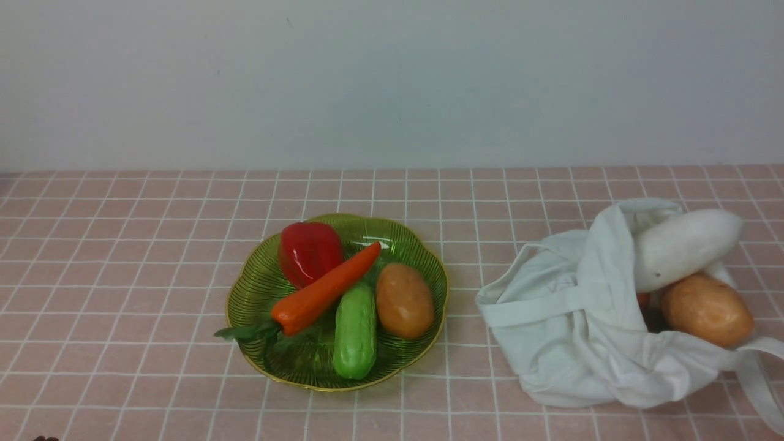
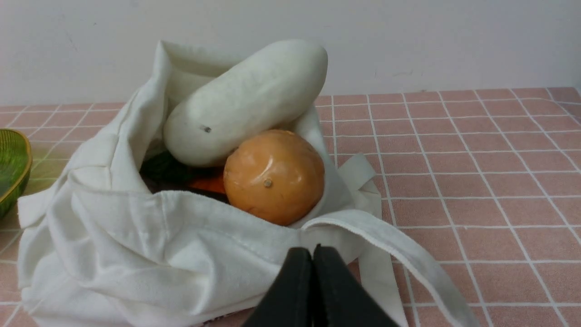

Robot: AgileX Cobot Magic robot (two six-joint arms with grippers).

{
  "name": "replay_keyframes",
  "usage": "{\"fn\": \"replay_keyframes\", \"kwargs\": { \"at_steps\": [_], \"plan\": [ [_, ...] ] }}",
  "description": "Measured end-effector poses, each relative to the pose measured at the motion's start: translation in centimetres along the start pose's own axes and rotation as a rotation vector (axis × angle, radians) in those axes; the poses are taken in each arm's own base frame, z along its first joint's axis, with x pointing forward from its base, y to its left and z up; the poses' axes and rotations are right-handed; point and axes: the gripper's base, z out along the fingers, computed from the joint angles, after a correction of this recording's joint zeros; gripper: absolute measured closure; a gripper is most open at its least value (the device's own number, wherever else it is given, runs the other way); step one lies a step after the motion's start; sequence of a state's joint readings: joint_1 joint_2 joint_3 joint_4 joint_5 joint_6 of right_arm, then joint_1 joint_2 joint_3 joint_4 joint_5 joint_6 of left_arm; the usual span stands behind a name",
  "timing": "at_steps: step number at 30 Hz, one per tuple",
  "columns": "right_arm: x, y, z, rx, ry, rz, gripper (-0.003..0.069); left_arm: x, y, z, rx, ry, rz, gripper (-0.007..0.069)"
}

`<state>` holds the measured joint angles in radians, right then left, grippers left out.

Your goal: Take vegetables from bag on pink coffee tablecloth place on plate.

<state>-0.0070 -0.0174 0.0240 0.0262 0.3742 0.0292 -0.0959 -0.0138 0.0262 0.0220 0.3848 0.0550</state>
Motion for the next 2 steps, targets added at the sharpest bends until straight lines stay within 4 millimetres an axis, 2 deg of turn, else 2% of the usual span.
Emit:
{"fn": "replay_keyframes", "kwargs": {
  "at_steps": [2],
  "plan": [
    [0.00, 0.00, 0.00, 0.000, 0.000, 0.000, 0.0673, 0.00, 0.00, 0.00, 0.000, 0.000, 0.000, 0.0629]
  ]
}}
